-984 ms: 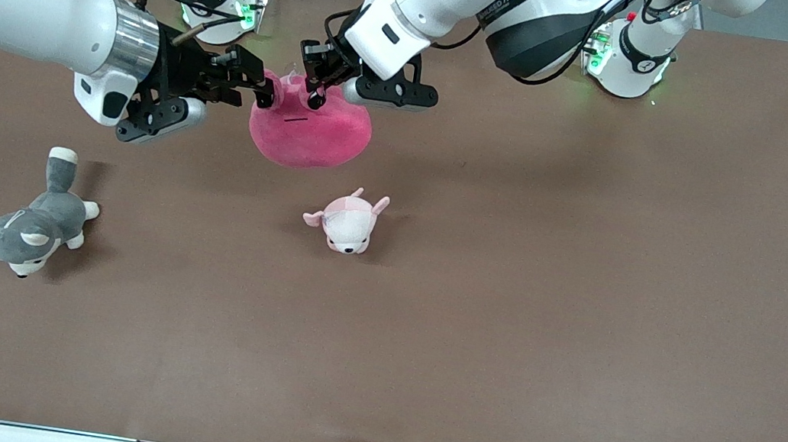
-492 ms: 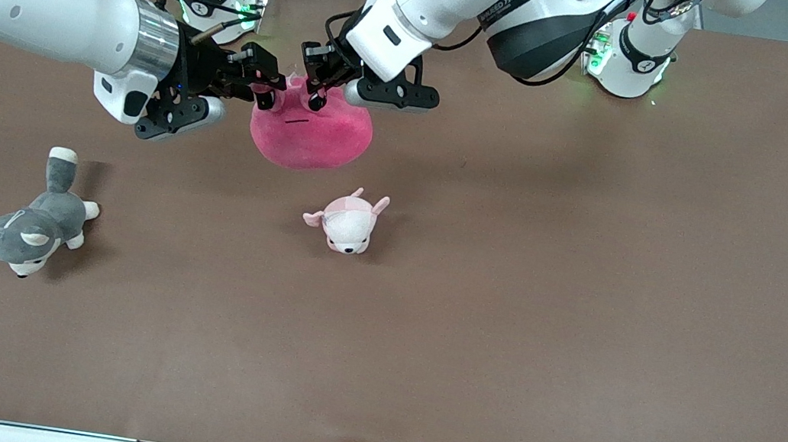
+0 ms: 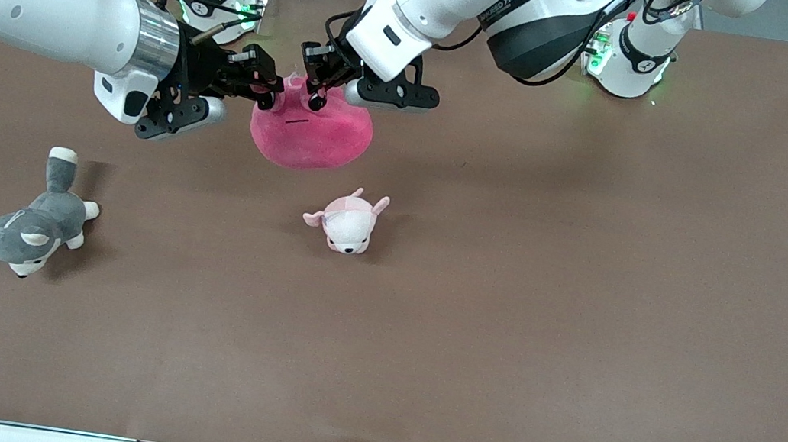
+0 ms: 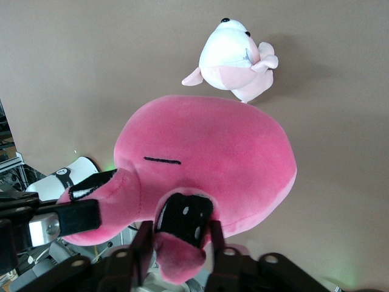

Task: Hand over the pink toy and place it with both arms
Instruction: 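Open the left gripper and carry the toy away with the right gripper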

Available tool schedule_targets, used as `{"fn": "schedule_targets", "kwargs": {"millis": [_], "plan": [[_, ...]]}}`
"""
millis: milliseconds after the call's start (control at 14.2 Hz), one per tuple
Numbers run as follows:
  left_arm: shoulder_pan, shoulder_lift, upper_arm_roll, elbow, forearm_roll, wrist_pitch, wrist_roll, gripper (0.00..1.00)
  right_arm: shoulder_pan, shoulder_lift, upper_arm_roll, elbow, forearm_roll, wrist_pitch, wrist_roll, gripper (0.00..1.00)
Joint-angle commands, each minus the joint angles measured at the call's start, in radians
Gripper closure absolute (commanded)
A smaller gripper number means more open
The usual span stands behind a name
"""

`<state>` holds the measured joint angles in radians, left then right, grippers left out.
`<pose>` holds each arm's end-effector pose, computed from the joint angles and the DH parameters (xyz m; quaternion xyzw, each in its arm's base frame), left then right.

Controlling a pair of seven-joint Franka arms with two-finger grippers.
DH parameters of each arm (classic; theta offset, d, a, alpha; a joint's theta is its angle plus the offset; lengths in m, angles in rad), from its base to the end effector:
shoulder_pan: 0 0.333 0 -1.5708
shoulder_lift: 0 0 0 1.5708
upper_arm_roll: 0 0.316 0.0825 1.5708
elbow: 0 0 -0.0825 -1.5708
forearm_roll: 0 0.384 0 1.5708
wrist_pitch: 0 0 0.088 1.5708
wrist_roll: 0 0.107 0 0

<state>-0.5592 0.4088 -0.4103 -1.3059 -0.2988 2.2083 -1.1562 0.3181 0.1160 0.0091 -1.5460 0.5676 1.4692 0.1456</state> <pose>0.4465 -0.5582 0.5860 0.9274 0.1763 -0.0599 0.3244 0.5256 0.2436 0.5807 -0.9513 -0.0881 0.1555 0.2511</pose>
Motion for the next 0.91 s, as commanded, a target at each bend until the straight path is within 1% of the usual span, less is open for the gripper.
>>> {"fn": "schedule_targets", "kwargs": {"millis": [0,70,281,352,422,492,562,703,844], "plan": [[0.001,0.002,-0.001,0.017,0.003,0.004,-0.014,0.99,0.007,-0.012,-0.004,-0.020,-0.009,-0.004,0.012,0.97],[0.001,0.002,-0.001,0.017,0.003,0.004,-0.014,0.99,0.006,-0.010,-0.006,-0.020,-0.009,-0.004,0.011,0.99],[0.001,0.002,-0.001,0.017,0.003,0.004,-0.014,0.99,-0.002,-0.010,-0.011,-0.019,-0.009,-0.009,0.014,1.00],[0.001,0.002,-0.001,0.017,0.003,0.004,-0.014,0.98,-0.004,-0.009,-0.011,-0.017,-0.009,-0.026,0.012,1.00],[0.002,0.001,-0.001,0.019,0.003,0.002,-0.008,0.75,-0.008,-0.009,-0.012,-0.014,-0.009,-0.032,0.012,1.00],[0.011,0.001,-0.001,0.017,0.006,0.004,-0.007,0.25,-0.016,-0.010,-0.012,-0.013,-0.008,-0.033,0.015,0.99],[0.010,0.001,0.001,0.017,0.006,0.004,-0.007,0.00,-0.017,-0.010,-0.012,-0.011,-0.008,-0.038,0.015,1.00],[0.015,-0.004,-0.001,0.017,0.010,0.002,-0.007,0.00,-0.028,-0.009,-0.012,-0.009,-0.006,-0.046,0.014,0.99],[0.027,-0.010,0.001,0.017,0.012,0.002,-0.005,0.00,-0.065,-0.009,-0.012,-0.009,-0.006,-0.046,0.002,0.99]]}}
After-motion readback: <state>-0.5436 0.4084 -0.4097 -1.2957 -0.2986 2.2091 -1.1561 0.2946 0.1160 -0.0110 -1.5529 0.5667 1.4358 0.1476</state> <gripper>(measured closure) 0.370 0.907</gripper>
